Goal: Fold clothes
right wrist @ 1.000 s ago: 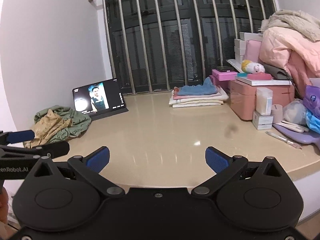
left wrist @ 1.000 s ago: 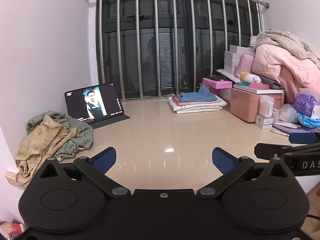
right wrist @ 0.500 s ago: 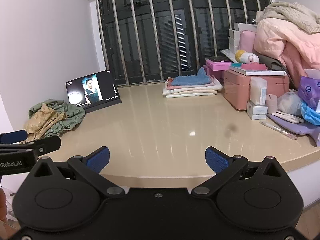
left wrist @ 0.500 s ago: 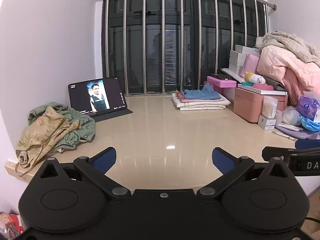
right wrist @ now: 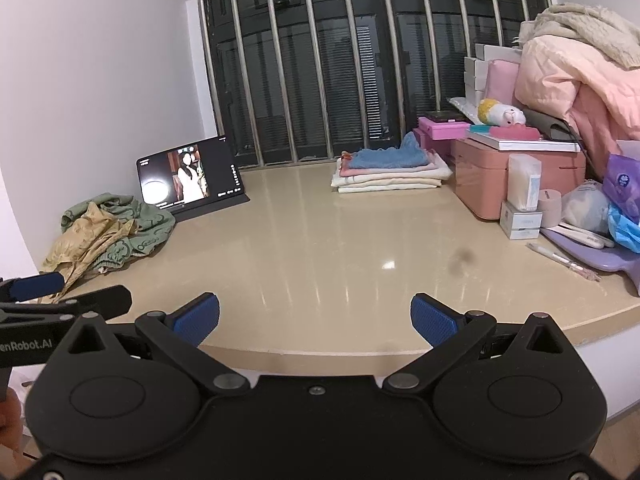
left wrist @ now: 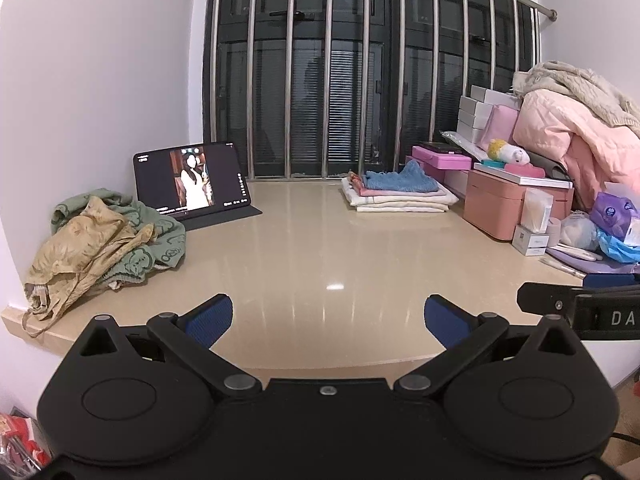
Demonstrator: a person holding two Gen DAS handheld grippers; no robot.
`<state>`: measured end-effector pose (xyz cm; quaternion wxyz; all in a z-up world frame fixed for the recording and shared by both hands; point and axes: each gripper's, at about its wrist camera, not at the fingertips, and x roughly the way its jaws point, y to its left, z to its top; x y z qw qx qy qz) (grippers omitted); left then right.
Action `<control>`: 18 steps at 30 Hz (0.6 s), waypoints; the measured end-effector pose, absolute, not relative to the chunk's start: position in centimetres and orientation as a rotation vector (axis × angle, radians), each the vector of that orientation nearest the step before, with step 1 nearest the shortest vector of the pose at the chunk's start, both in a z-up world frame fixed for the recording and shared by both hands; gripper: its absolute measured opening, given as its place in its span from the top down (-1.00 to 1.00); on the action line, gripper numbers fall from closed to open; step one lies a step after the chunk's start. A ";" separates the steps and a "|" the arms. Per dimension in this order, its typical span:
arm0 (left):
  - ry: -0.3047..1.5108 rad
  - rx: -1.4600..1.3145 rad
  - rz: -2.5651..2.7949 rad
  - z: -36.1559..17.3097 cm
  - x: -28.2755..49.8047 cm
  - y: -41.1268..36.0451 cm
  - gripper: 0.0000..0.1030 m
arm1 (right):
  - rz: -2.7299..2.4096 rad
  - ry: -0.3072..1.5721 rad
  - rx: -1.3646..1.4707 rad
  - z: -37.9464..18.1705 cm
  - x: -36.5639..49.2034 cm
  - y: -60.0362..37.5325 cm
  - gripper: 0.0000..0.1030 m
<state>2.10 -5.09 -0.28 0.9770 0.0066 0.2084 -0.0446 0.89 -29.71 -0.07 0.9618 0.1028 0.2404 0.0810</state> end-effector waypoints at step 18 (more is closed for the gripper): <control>0.409 0.019 -0.093 -0.1 1.8 -4.4 -1.00 | 0.192 0.517 0.206 -0.6 1.1 -29.1 -1.00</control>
